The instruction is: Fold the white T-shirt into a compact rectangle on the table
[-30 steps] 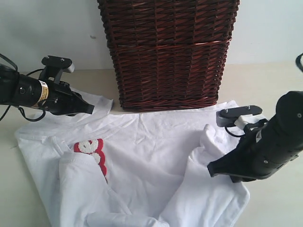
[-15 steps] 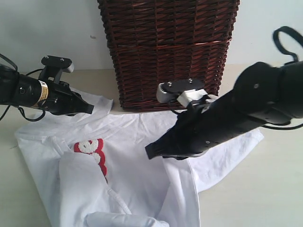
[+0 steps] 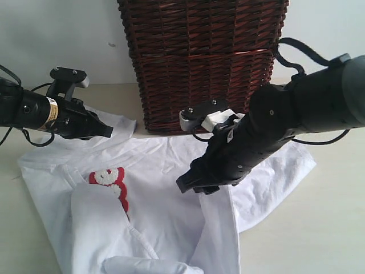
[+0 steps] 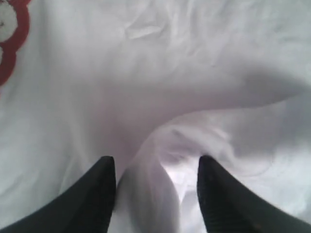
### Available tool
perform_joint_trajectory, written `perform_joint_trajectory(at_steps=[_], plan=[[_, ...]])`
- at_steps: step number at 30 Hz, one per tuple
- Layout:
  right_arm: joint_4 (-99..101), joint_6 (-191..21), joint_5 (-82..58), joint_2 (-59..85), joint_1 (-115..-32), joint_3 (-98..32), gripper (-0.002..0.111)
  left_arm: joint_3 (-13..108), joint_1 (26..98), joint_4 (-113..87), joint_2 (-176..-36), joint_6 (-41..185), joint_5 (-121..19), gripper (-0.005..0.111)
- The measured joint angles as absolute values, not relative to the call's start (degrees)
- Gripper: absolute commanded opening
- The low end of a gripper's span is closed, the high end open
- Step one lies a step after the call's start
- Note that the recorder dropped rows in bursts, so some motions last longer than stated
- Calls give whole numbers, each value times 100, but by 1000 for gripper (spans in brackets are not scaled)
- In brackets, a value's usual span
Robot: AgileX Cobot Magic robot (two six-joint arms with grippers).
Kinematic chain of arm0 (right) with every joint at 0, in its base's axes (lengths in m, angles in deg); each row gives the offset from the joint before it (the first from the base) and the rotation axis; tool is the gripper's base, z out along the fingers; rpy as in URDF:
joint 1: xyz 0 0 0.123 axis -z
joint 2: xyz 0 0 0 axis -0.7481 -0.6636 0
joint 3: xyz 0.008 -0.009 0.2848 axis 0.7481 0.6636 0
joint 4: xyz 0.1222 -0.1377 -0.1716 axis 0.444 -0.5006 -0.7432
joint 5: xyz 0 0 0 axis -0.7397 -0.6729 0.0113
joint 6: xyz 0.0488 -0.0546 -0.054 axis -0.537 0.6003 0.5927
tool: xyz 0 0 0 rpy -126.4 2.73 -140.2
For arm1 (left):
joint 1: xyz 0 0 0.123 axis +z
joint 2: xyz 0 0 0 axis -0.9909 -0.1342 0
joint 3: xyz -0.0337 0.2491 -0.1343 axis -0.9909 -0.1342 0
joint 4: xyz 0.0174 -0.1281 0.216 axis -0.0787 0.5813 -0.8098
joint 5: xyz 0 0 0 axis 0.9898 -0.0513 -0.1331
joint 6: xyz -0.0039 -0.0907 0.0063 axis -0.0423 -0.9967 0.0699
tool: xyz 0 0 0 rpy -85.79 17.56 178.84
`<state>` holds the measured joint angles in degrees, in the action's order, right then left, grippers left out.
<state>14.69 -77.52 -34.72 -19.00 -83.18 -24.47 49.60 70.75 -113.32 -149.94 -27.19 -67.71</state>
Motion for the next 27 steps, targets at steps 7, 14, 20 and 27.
perform_joint_trajectory(at_steps=[7,14,20,27], plan=[[902,-8543,-4492,-1294,-8339,-2351,51,4960,7075,-11332,-14994,-2719,-6663,17],[1062,-8720,-3877,-1457,-8352,-1765,45,4960,7075,-11332,-14994,-2719,-6640,17],[2438,-7739,-3258,-1622,-8375,-1757,35,4960,7075,-11332,-14994,-2719,-6630,17],[4178,-5906,-2935,-1622,-8840,-1757,54,4960,7075,-11332,-14994,-2719,-6615,17]])
